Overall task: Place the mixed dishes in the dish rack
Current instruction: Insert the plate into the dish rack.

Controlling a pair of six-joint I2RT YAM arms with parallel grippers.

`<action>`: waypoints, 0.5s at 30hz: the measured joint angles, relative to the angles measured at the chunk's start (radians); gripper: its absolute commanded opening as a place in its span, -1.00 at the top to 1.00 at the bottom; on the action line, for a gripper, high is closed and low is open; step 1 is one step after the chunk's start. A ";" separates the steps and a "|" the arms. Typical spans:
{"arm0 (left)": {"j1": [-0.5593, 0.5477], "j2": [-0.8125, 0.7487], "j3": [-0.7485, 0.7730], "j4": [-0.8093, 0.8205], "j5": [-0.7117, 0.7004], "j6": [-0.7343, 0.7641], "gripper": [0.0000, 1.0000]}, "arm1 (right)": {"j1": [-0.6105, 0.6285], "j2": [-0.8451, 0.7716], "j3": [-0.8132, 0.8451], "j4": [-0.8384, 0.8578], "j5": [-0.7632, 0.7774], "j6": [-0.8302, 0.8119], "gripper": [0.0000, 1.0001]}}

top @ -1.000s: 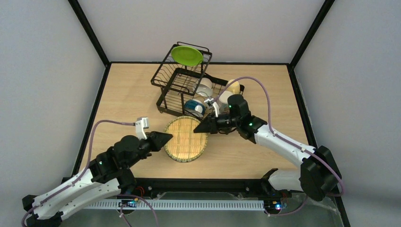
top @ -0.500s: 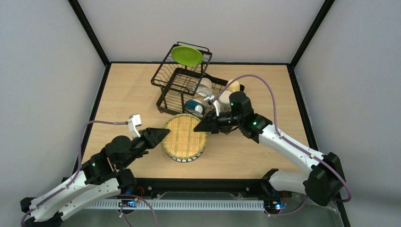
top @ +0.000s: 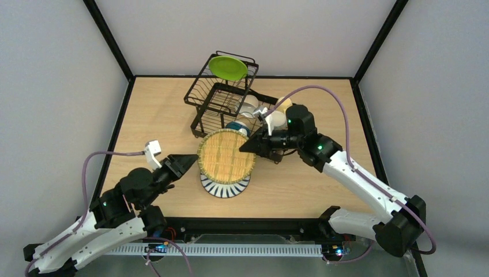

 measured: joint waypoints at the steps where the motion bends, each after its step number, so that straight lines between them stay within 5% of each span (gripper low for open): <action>1: 0.000 -0.001 0.001 -0.003 -0.007 -0.006 -0.98 | 0.000 -0.001 0.021 -0.018 0.012 -0.010 1.00; 15: 0.000 -0.003 0.011 -0.079 -0.026 -0.022 -0.98 | 0.002 0.159 0.511 -0.108 0.182 -0.219 1.00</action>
